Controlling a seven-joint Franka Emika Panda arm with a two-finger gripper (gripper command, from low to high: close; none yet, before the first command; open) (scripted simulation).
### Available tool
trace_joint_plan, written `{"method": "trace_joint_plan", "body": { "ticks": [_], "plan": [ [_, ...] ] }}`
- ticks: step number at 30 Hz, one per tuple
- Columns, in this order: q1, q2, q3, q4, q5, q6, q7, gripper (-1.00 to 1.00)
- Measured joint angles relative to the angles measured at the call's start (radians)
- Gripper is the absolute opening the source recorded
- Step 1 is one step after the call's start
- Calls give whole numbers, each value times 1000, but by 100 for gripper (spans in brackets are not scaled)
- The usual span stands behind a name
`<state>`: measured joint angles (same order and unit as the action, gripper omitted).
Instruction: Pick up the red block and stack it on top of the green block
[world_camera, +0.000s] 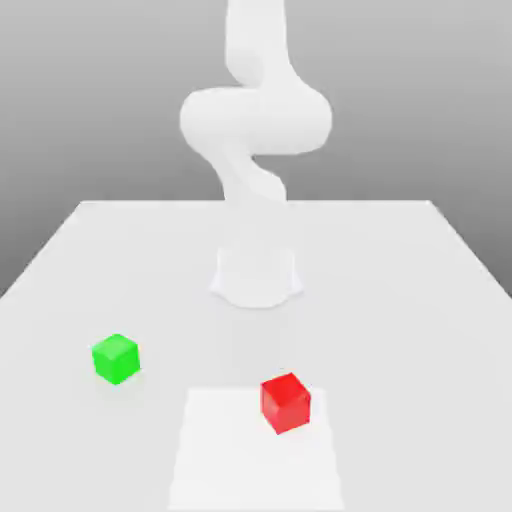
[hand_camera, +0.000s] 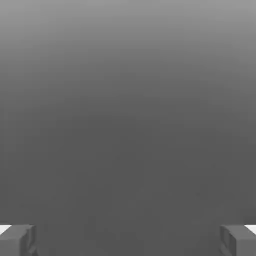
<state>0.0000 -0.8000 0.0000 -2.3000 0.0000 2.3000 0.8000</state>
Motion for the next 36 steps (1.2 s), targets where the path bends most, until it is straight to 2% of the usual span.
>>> {"method": "trace_joint_plan", "body": {
  "ticks": [3, 8, 19, 23, 24, 29, 32, 34, 36],
  "plan": [
    [-16, 106, 77, -77, -73, 66, 2, 0],
    [-32, 230, 127, -155, -138, 135, -4, 0],
    [-38, 496, 132, -320, -214, 285, -62, 0],
    [-32, 556, 120, -364, -208, 326, -96, 0],
    [1, 589, 82, -389, -211, 349, -111, 0],
    [1, 589, 82, -389, -211, 349, -111, 0],
    [39, 701, 57, -503, -82, 456, -278, 0],
    [39, 701, 57, -503, -82, 456, -278, 0],
    [56, 746, 55, -529, -19, 493, -348, 0]
  ]
}}
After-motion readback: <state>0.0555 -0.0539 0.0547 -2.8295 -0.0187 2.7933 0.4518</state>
